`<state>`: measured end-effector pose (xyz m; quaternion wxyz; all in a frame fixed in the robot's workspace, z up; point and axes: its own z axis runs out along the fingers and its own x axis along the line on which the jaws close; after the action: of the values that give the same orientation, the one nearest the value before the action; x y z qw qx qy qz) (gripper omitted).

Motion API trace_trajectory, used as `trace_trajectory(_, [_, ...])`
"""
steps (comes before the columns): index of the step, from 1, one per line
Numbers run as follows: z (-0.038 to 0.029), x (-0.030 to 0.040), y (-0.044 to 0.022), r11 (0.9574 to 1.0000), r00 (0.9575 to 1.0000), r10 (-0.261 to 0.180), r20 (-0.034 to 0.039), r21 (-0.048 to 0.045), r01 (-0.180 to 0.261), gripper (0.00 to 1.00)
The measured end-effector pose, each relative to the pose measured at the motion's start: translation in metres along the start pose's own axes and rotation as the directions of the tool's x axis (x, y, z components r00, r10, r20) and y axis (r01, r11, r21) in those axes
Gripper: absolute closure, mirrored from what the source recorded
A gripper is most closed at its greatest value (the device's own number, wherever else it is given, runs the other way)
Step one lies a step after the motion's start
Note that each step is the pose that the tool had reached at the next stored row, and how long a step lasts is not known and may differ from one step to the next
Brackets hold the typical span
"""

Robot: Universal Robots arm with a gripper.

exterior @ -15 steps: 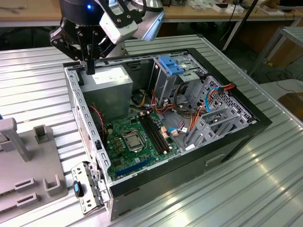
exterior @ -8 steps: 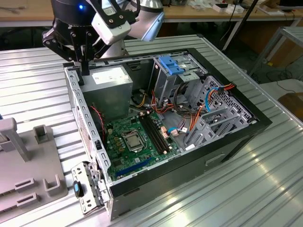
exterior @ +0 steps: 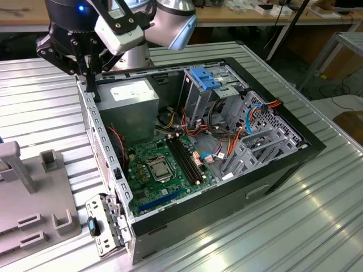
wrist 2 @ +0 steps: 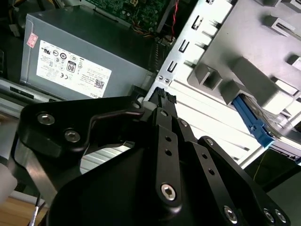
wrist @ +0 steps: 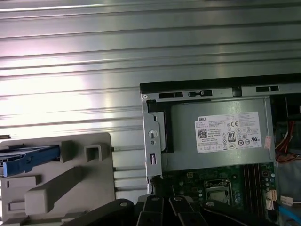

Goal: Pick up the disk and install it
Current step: 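Reach for the disk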

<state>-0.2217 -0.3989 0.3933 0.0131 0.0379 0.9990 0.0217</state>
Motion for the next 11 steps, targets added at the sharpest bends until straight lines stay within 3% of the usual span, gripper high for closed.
trace_trajectory(7, [-0.0007, 0.0265, -0.0020, 1.0000, 1.0000, 0.000, 0.0000, 0.0000, 0.000, 0.89])
trace_trajectory(11, [-0.0011, 0.0384, -0.0022, 1.0000, 1.0000, 0.000, 0.0000, 0.0000, 0.000, 0.89])
